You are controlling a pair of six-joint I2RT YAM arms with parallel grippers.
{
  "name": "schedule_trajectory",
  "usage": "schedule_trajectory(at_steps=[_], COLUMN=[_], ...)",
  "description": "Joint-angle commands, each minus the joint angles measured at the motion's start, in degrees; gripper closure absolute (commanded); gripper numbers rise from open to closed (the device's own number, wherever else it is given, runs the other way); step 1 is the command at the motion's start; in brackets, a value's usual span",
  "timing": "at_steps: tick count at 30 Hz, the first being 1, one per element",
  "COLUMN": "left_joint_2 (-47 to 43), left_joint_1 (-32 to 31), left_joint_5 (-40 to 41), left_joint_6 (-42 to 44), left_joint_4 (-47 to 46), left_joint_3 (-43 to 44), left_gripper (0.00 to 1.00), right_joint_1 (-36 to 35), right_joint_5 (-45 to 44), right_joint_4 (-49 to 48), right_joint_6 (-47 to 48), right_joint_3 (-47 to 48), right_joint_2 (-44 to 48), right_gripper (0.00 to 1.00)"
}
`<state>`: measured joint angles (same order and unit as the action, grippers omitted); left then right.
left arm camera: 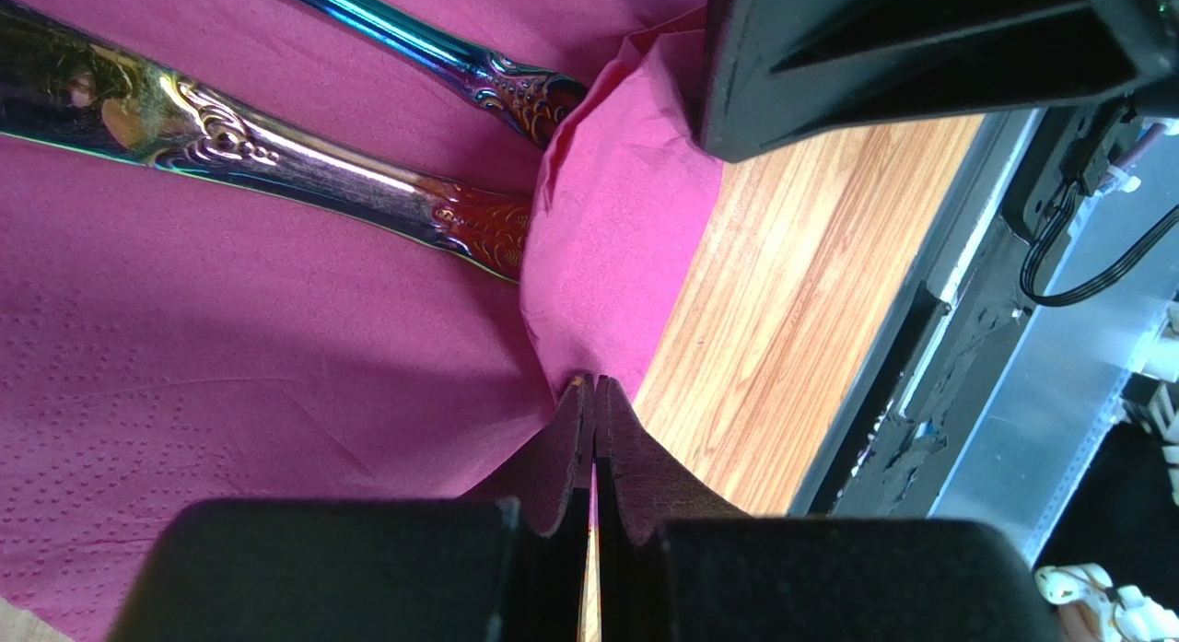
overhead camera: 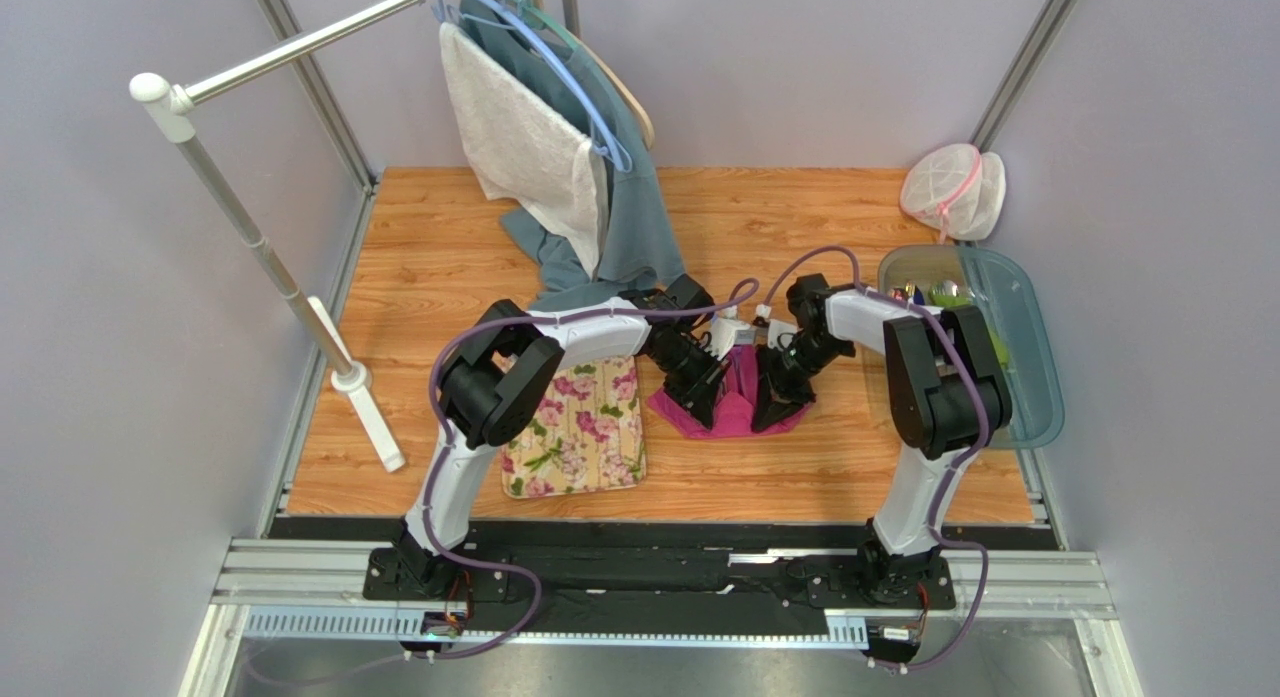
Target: Place the utensils on the paper napkin and roll it up
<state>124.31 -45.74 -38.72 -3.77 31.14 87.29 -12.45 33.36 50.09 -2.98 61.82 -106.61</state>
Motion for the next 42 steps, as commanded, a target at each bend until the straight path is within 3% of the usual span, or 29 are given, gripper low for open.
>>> schedule_trajectory(at_steps=[1, 32, 38, 42], left_joint_2=[0.49, 0.49, -0.12, -0.38], left_joint_1=[0.3, 1.26, 1.26, 1.26], left_joint_5=[1.89, 4.35, 3.92, 2.95], left_joint_6=[0.6, 2.1, 2.36, 2.45], left_joint_4=[1.21, 2.44, 2.27, 2.09], left_joint_3=[0.69, 0.69, 0.61, 1.04], left_gripper=[0.98, 0.98, 0.98, 0.98], right_joint_1=[0.05, 5.86, 5.86, 5.77], right_joint_5=[-3.65, -13.24, -11.22, -4.91], right_joint_4=[-0.16, 6.69, 6.96, 6.87], right_joint_6=[1.4, 7.55, 6.76, 5.63], right_joint_3=[0.49, 2.95, 4.09, 5.67], right_joint_2=[-1.32, -0.8, 0.96, 3.33], right_gripper=[0.95, 0.97, 0.98, 0.96])
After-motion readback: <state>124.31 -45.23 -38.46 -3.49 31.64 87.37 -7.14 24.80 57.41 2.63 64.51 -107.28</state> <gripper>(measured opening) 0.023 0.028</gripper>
